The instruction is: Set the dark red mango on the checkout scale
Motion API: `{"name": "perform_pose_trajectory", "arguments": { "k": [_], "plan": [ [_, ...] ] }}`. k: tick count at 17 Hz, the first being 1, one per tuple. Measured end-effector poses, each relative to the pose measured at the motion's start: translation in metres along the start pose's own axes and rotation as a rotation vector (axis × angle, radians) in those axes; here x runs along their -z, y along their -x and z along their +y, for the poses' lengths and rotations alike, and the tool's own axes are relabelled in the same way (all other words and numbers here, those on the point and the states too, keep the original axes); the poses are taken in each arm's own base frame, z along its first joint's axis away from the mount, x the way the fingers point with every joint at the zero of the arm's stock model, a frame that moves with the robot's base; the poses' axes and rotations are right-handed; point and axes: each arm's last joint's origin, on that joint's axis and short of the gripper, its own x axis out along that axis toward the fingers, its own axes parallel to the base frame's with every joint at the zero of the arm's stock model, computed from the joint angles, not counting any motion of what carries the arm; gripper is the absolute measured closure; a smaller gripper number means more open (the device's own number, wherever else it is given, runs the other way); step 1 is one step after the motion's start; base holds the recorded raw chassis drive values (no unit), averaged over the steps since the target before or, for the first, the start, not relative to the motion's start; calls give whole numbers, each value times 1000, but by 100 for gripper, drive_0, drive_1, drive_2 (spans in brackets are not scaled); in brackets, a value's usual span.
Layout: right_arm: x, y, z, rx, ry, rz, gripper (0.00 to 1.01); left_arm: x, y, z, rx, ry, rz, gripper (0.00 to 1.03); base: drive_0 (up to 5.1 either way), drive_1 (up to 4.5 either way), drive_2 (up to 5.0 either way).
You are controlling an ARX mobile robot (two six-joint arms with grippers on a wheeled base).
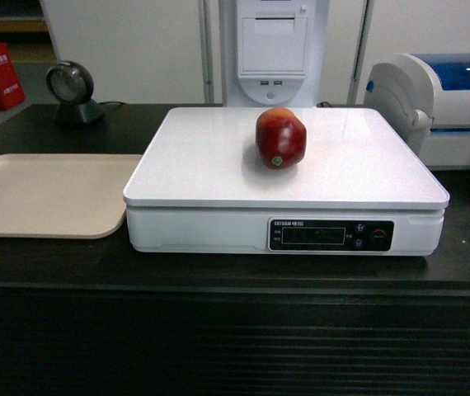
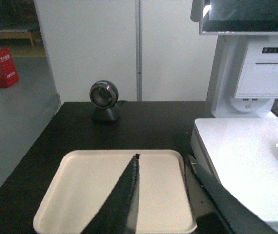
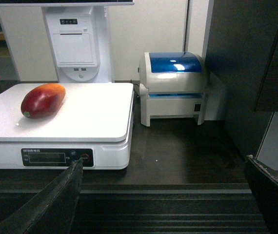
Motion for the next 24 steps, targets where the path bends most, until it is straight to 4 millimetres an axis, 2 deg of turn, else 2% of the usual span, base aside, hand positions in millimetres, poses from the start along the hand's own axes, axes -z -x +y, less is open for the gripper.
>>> {"name": "perform_pose_trajectory", "arguments": {
  "k": [2, 3, 10, 21, 24],
  "plan": [
    [0, 0, 0, 0, 0, 0, 3, 16, 16, -6, -4, 1, 10, 98, 0, 0, 0],
    [0, 0, 0, 0, 0, 0, 3, 19, 20, -7, -2, 2, 7, 101, 0, 0, 0],
    [0, 0, 0, 0, 0, 0, 3, 47, 56, -26, 12, -4, 6, 101, 0, 0, 0],
    [0, 0, 0, 0, 0, 0, 3, 71, 88, -24, -5, -4, 6, 101, 0, 0, 0],
    [0, 0, 0, 0, 0, 0, 3, 68, 94, -24, -4, -4, -13, 101, 0, 0, 0]
  ]
}}
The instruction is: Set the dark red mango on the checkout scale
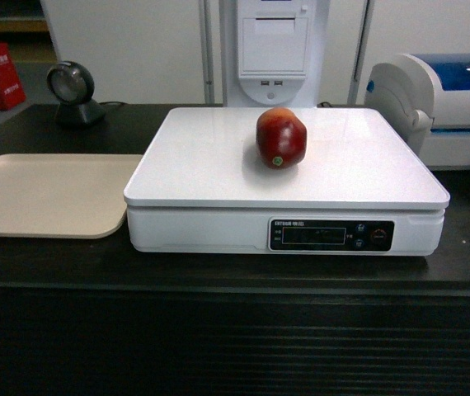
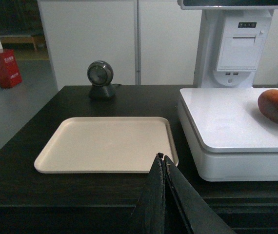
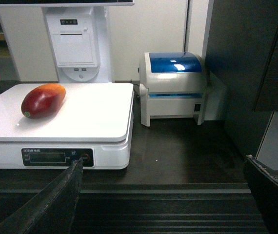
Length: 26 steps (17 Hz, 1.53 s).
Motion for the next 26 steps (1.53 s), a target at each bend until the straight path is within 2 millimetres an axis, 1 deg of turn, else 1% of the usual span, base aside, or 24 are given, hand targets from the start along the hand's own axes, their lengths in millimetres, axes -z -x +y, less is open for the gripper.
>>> {"name": "perform_pose_trajectory", "arguments": {
  "k": [10, 12, 13, 16, 17, 18, 20, 22, 24, 25, 26],
  "plan": [
    [0, 0, 0, 0, 0, 0, 3, 1, 12, 0, 0, 0, 9, 101, 0, 0, 0],
    [0, 0, 0, 0, 0, 0, 3, 7, 21, 0, 1, 0, 53, 101, 0, 0, 0],
    [0, 0, 0, 0, 0, 0, 3, 2, 22, 0, 2, -1, -4, 101, 0, 0, 0],
    [0, 0, 0, 0, 0, 1, 3, 3, 22, 0, 1, -2, 12, 101, 0, 0, 0],
    [0, 0, 0, 0, 0, 0, 3, 4, 22, 0, 1, -2, 17, 100, 0, 0, 0],
    [0, 0, 0, 0, 0, 0, 3, 4, 22, 0, 1, -2, 16, 87, 0, 0, 0],
    [0, 0, 0, 0, 0, 0, 3, 4, 22, 0, 1, -2, 17, 67, 0, 0, 0],
    [0, 0, 0, 0, 0, 0, 3, 4, 22, 0, 1, -2, 16, 44, 0, 0, 0],
    [0, 0, 0, 0, 0, 0, 3, 4, 22, 0, 1, -2, 16, 24, 0, 0, 0],
    [0, 0, 0, 0, 0, 0, 3, 4, 22, 0, 1, -2, 16, 11, 0, 0, 0],
    [0, 0, 0, 0, 0, 0, 3, 4, 22, 0, 1, -3, 16, 3, 0, 0, 0]
  ]
}}
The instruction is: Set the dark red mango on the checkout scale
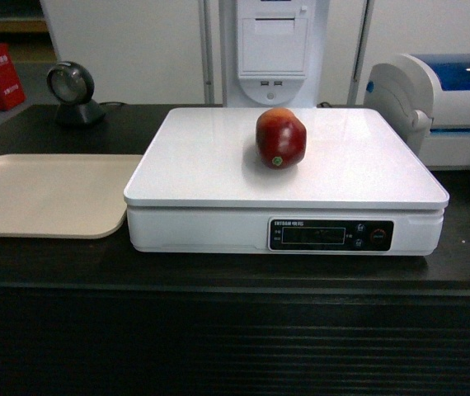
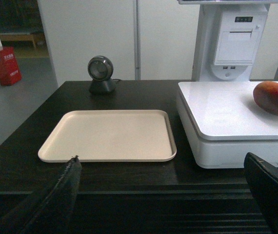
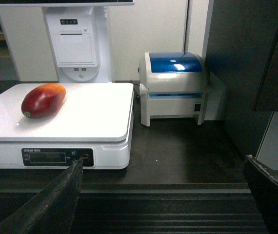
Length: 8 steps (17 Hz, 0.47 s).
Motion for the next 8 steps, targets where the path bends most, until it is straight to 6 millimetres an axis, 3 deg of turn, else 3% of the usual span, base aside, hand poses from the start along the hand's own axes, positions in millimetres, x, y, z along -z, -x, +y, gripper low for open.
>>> {"name": "perform_pose_trajectory", "arguments": {
  "k": [8],
  "plan": [
    [0, 0, 0, 0, 0, 0, 3, 0, 0, 0, 0, 0, 0, 5, 0, 0, 0]
  ]
}}
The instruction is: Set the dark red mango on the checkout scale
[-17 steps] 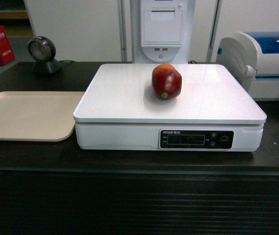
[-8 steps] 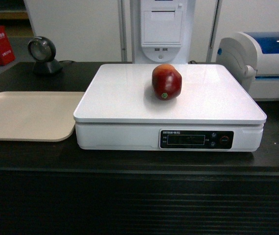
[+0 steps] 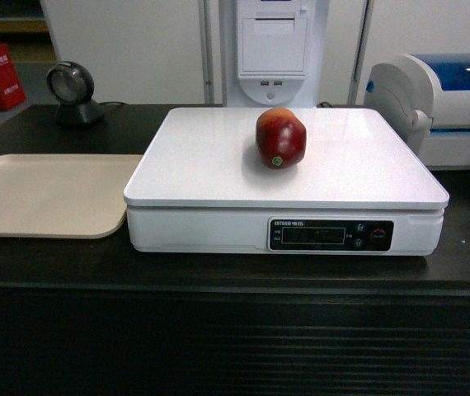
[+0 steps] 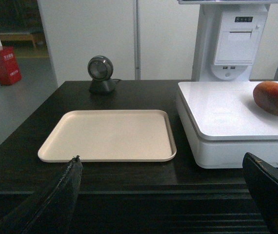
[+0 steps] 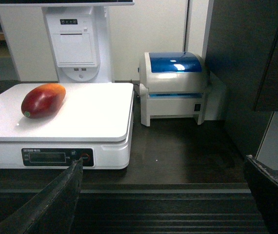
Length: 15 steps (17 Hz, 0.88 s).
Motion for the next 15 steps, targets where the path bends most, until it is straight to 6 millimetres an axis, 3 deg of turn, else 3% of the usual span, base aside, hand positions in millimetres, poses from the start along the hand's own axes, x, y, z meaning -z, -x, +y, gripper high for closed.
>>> {"name": "perform_pose_trajectory", "arguments": {
  "k": [15],
  "plan": [
    [0, 0, 0, 0, 0, -1, 3, 0, 0, 0, 0, 0, 0, 5, 0, 0, 0]
  ]
}}
